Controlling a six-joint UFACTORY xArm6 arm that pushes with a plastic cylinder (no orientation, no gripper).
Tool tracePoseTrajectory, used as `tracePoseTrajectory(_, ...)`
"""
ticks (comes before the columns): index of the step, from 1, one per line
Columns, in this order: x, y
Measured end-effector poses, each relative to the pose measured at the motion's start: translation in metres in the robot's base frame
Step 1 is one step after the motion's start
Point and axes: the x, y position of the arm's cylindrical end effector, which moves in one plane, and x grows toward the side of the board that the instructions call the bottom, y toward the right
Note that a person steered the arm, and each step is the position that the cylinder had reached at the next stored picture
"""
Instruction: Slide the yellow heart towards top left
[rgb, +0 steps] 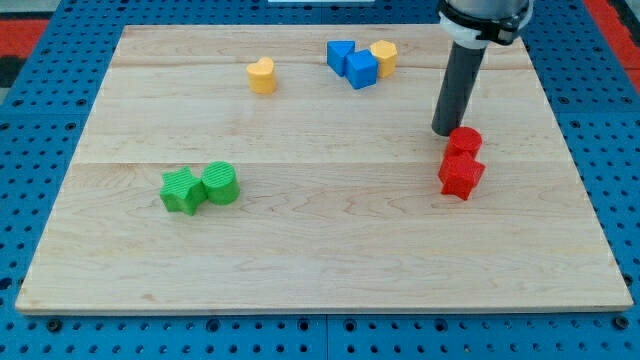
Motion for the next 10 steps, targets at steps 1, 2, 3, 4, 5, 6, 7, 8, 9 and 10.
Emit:
tracePoseTrajectory(1, 0.008, 0.000)
tracePoseTrajectory(2, 0.008, -0.001)
tracePoseTrajectory(3, 0.007, -0.035)
tracePoseTrajectory(4, -0.005, -0.124)
tracePoseTrajectory(5, -0.050, -0.171)
tracePoseTrajectory(6, -0.091, -0.194)
tracePoseTrajectory(7, -0.110, -0.225)
tracePoseTrajectory(8, -0.121, -0.262)
tracePoseTrajectory(9, -0.131, -0.293)
tracePoseTrajectory(10, -0.130, -0.299)
